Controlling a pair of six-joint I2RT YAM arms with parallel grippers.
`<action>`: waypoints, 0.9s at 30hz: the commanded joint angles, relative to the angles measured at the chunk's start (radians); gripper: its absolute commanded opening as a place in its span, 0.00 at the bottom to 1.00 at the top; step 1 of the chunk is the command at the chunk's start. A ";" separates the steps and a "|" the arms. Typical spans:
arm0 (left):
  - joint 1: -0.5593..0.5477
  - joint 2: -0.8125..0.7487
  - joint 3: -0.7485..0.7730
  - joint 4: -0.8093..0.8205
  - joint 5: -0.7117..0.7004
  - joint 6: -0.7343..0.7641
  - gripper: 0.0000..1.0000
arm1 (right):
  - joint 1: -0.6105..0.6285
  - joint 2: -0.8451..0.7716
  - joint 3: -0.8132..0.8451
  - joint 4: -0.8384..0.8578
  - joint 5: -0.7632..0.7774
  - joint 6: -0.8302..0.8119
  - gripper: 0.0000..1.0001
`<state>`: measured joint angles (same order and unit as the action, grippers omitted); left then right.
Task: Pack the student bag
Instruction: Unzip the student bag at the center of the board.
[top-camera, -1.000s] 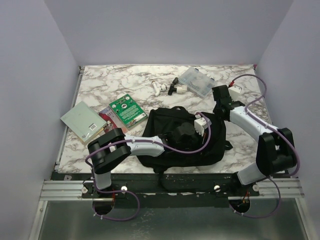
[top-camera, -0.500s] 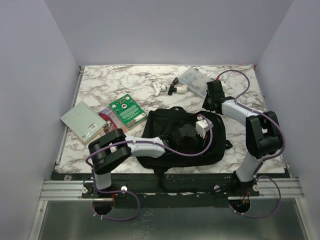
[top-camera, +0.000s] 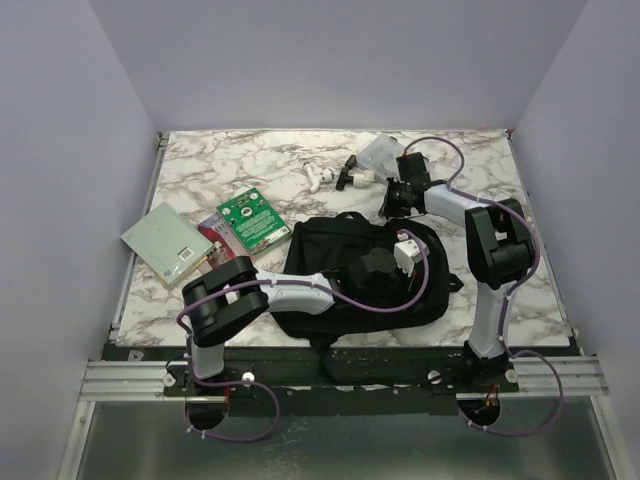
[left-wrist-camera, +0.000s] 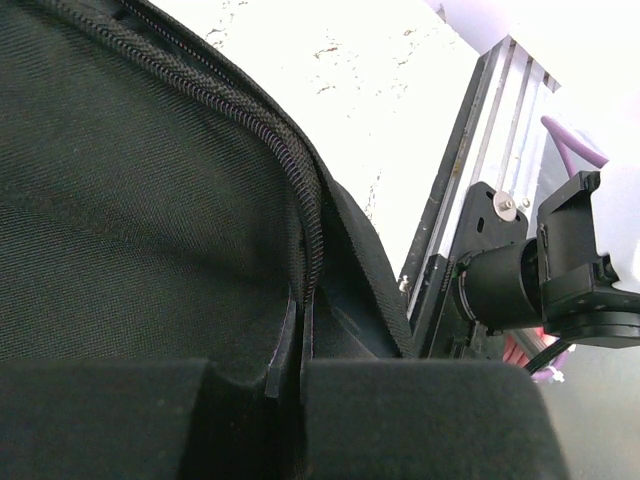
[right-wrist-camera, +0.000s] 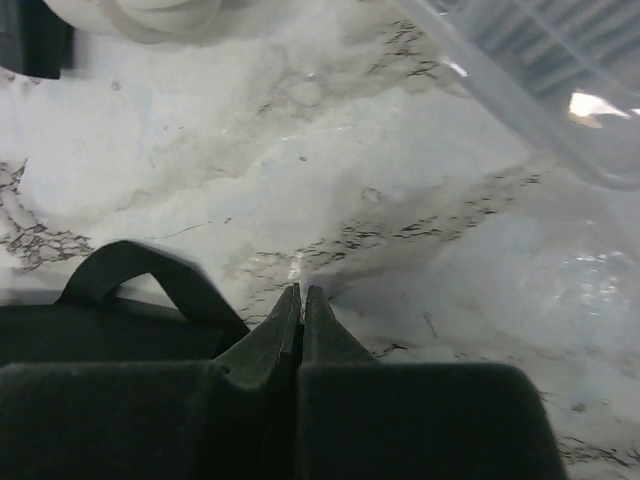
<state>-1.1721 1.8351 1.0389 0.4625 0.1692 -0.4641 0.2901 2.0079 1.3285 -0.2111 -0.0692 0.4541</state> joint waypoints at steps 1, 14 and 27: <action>-0.067 0.014 0.031 -0.007 0.189 -0.030 0.00 | 0.018 0.048 0.098 0.142 -0.147 -0.046 0.01; -0.046 -0.006 0.028 -0.038 0.213 -0.068 0.00 | -0.092 -0.141 0.021 -0.020 0.136 0.110 0.08; 0.066 -0.100 0.021 -0.125 0.254 -0.193 0.00 | -0.149 -0.586 -0.206 -0.422 0.185 0.118 0.75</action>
<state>-1.1458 1.8278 1.0847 0.3462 0.4007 -0.5926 0.1307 1.5421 1.2114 -0.4770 0.1516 0.5426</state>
